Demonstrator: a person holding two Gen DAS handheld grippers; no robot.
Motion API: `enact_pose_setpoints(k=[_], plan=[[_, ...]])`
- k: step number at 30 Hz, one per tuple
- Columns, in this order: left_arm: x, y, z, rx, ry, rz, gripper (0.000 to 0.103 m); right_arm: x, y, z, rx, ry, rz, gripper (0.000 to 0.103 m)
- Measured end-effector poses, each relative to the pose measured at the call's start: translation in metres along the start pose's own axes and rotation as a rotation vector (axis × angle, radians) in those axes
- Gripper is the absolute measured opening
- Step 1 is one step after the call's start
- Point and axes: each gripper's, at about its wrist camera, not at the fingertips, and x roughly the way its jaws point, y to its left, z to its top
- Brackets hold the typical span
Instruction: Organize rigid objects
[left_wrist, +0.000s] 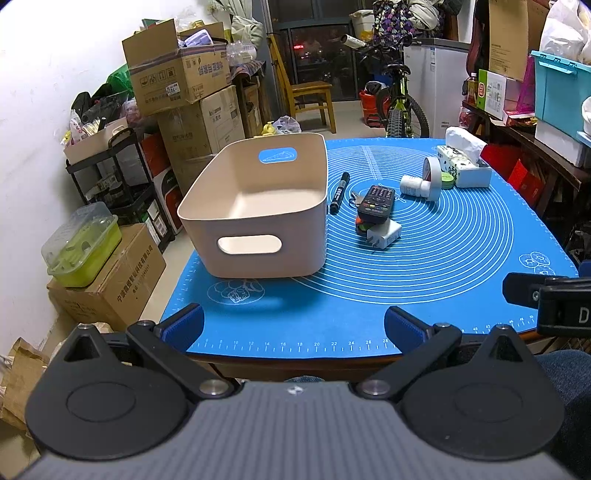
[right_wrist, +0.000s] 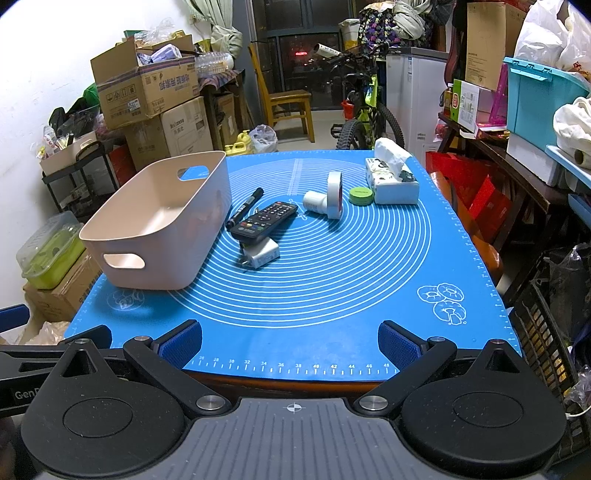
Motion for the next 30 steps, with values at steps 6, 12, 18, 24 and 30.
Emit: enact_pose_setpoints(k=[6, 12, 18, 24, 30], plan=[[0.0001, 0.0, 0.0002, 0.0, 0.001, 0.0, 0.103, 0.0002, 0.0, 0.0, 0.0, 0.001, 0.0, 0.1], [0.0001, 0.0002, 0.0004, -0.001, 0.001, -0.001, 0.102, 0.0004, -0.0001, 0.0001, 0.001, 0.001, 0.001, 0.1], [0.0007, 0.0, 0.0002, -0.001, 0.004, 0.0, 0.102, 0.0004, -0.0004, 0.0003, 0.0, 0.002, 0.001, 0.1], [0.0016, -0.0008, -0.0007, -0.002, 0.006, -0.001, 0.103, -0.0007, -0.0017, 0.0011, 0.001, 0.002, 0.0, 0.101], [0.002, -0.0011, -0.001, -0.002, 0.007, -0.001, 0.102, -0.0017, -0.0031, 0.0018, 0.001, 0.003, 0.001, 0.1]])
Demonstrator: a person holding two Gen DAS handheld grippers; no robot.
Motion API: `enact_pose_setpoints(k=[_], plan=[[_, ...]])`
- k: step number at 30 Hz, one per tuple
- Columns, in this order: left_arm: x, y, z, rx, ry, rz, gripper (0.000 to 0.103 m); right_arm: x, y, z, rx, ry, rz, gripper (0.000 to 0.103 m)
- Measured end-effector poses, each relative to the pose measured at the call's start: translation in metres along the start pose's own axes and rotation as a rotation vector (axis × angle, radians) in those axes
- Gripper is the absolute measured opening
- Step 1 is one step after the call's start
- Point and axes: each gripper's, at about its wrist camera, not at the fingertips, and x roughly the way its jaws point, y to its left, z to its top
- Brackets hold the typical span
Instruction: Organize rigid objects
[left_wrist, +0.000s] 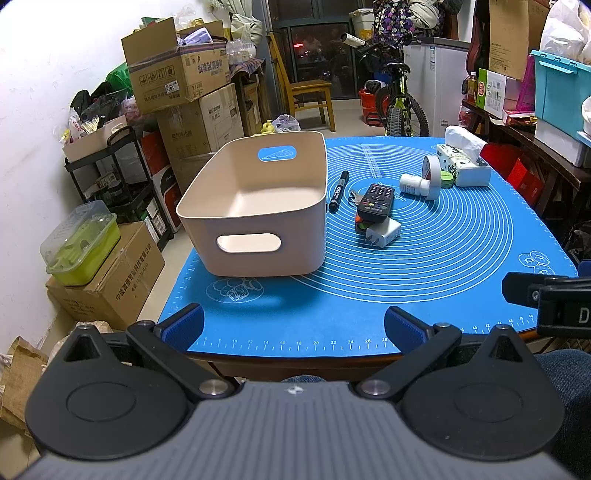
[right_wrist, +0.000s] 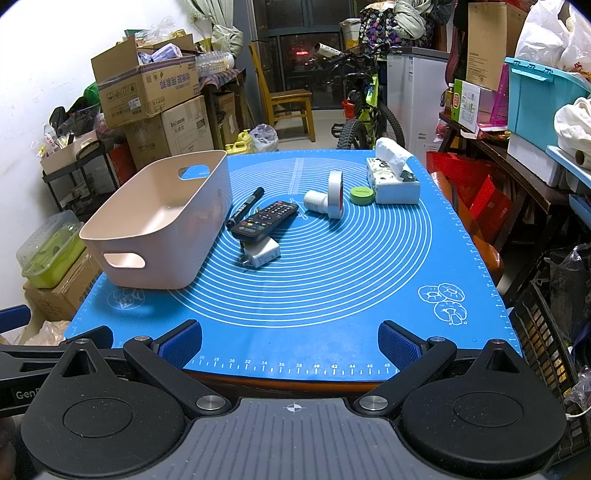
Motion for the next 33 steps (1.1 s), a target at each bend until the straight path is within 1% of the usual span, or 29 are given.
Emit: enact_pose_setpoints(k=[9, 12, 17, 18, 23, 28, 30, 33], plan=[[0.0, 0.0, 0.0, -0.004, 0.003, -0.001, 0.103, -0.003, -0.004, 0.002, -0.001, -0.002, -0.002, 0.1], [0.001, 0.0, -0.001, -0.013, 0.009, -0.002, 0.103, -0.001, 0.001, -0.004, -0.003, -0.01, -0.007, 0.1], [0.003, 0.003, 0.0, -0.02, 0.014, -0.005, 0.102, 0.001, 0.009, -0.002, -0.006, -0.014, -0.016, 0.1], [0.002, 0.004, 0.0, -0.024, 0.017, -0.007, 0.102, -0.001, -0.001, 0.0, -0.007, -0.011, -0.018, 0.1], [0.001, 0.009, 0.002, -0.043, 0.02, -0.008, 0.103, -0.003, -0.002, 0.003, -0.009, -0.013, -0.022, 0.1], [0.002, 0.016, 0.011, -0.05, 0.051, -0.018, 0.103, -0.005, -0.005, 0.013, 0.006, -0.014, -0.005, 0.1], [0.002, 0.02, 0.017, -0.054, 0.053, -0.013, 0.103, -0.004, -0.004, 0.021, 0.008, -0.017, 0.002, 0.1], [0.003, 0.032, 0.03, -0.084, 0.05, -0.019, 0.103, 0.0, -0.001, 0.034, 0.003, -0.031, 0.011, 0.1]])
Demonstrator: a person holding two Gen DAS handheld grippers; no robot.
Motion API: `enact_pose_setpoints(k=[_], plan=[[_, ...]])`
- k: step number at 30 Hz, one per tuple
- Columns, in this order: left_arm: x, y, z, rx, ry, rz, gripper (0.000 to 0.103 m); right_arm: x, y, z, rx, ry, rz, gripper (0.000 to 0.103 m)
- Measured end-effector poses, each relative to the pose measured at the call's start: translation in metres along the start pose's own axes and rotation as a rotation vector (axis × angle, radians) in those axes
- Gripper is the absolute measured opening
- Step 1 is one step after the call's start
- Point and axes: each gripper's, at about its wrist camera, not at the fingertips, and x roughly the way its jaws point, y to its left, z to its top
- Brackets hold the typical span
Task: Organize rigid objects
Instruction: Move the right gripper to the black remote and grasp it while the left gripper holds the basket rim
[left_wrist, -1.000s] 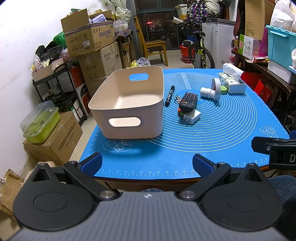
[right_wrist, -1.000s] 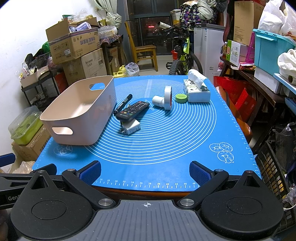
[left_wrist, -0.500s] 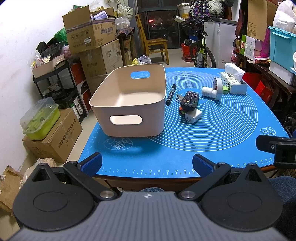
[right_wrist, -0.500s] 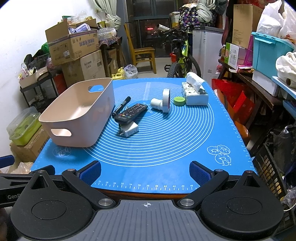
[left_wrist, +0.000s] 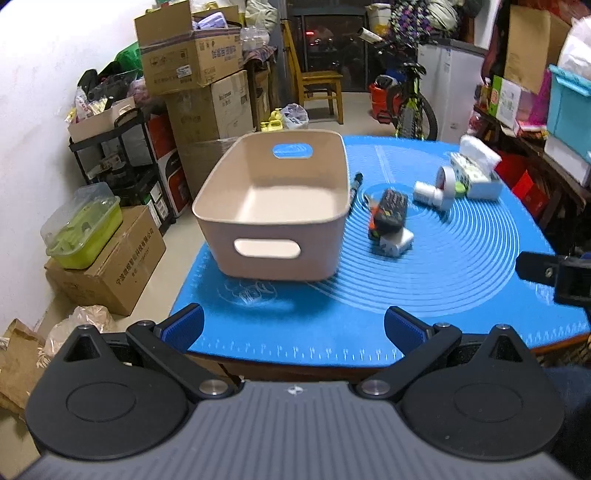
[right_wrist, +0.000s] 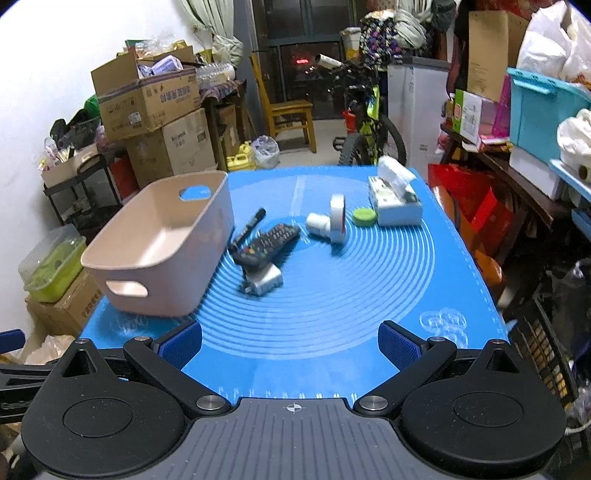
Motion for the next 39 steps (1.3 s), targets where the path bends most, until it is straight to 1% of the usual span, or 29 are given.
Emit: enact_pose_setpoints(k=[2, 3, 7, 13, 17, 22, 25, 29, 32, 33, 34, 37, 38, 39], plan=[[0.003, 0.009, 0.013, -0.022, -0.004, 0.005, 0.102, 0.006, 0.007, 0.014, -0.031, -0.019, 0.0, 0.1], [0.005, 0.013, 0.02, -0.027, -0.011, 0.02, 0.103, 0.008, 0.008, 0.018, -0.039, -0.025, 0.001, 0.1], [0.012, 0.03, 0.048, 0.007, -0.062, 0.065, 0.103, 0.021, 0.016, 0.04, -0.04, -0.05, 0.023, 0.101], [0.04, 0.054, 0.083, 0.041, -0.039, 0.108, 0.103, 0.05, 0.021, 0.066, -0.02, -0.086, 0.01, 0.1], [0.063, 0.067, 0.099, 0.039, -0.027, 0.093, 0.103, 0.076, 0.022, 0.087, 0.0, -0.093, -0.002, 0.1], [0.1, 0.076, 0.112, 0.046, 0.026, 0.072, 0.103, 0.113, 0.026, 0.112, 0.013, -0.095, -0.024, 0.1], [0.129, 0.082, 0.118, 0.051, 0.063, 0.067, 0.102, 0.142, 0.026, 0.121, 0.021, -0.066, -0.042, 0.1], [0.166, 0.096, 0.119, 0.012, 0.123, 0.043, 0.102, 0.187, 0.023, 0.126, 0.041, 0.002, -0.06, 0.1], [0.182, 0.098, 0.119, 0.032, 0.14, 0.049, 0.102, 0.221, 0.023, 0.126, 0.054, 0.062, -0.057, 0.1], [0.188, 0.1, 0.119, 0.035, 0.145, 0.047, 0.102, 0.232, 0.023, 0.125, 0.054, 0.087, -0.049, 0.097], [0.193, 0.102, 0.119, 0.033, 0.15, 0.047, 0.102, 0.242, 0.024, 0.124, 0.054, 0.106, -0.043, 0.096], [0.208, 0.108, 0.117, 0.016, 0.171, 0.058, 0.101, 0.271, 0.031, 0.122, 0.033, 0.161, -0.044, 0.095], [0.212, 0.11, 0.116, 0.013, 0.182, 0.057, 0.096, 0.283, 0.033, 0.121, 0.022, 0.18, -0.05, 0.095], [0.217, 0.11, 0.117, 0.01, 0.196, 0.054, 0.083, 0.292, 0.034, 0.12, 0.016, 0.195, -0.055, 0.095]])
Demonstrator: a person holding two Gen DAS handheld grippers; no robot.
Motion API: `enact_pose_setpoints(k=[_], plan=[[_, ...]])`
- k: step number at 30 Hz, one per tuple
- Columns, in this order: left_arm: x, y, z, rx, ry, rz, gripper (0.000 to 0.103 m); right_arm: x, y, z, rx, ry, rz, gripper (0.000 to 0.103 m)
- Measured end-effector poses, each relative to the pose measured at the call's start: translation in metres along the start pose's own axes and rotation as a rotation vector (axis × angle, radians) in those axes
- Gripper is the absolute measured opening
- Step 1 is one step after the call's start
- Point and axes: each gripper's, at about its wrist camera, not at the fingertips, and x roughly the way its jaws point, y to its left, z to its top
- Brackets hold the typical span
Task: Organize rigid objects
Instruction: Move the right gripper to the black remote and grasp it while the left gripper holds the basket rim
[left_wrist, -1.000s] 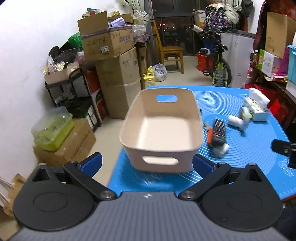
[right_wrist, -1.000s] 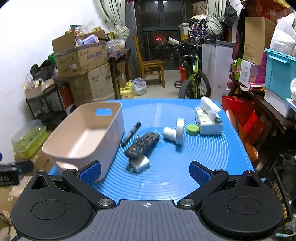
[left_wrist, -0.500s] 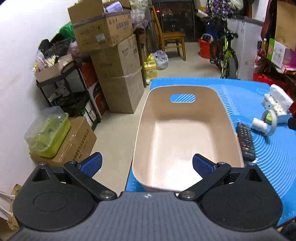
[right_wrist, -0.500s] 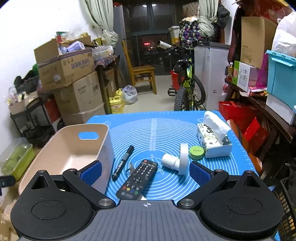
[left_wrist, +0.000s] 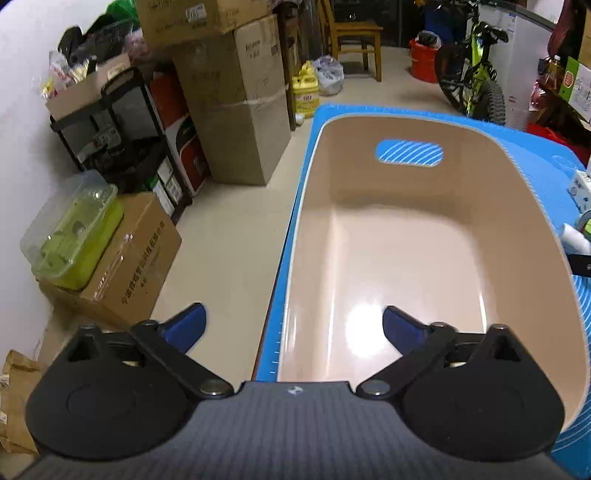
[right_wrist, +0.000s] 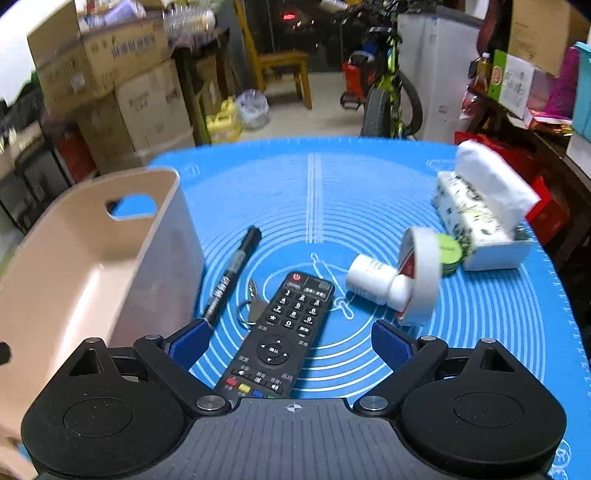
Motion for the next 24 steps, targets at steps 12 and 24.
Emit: enact_pose_setpoints(k=[12, 24], plan=[[0.025, 0.02, -0.002, -0.055, 0.089, -0.01, 0.062, 0.066, 0.003, -0.006, -0.045, 0.12, -0.03, 0.093], [0.029, 0.013, 0.003, -0.026, 0.102, -0.071, 0.018, 0.08, 0.008, -0.003, 0.003, 0.133, -0.013, 0.078]])
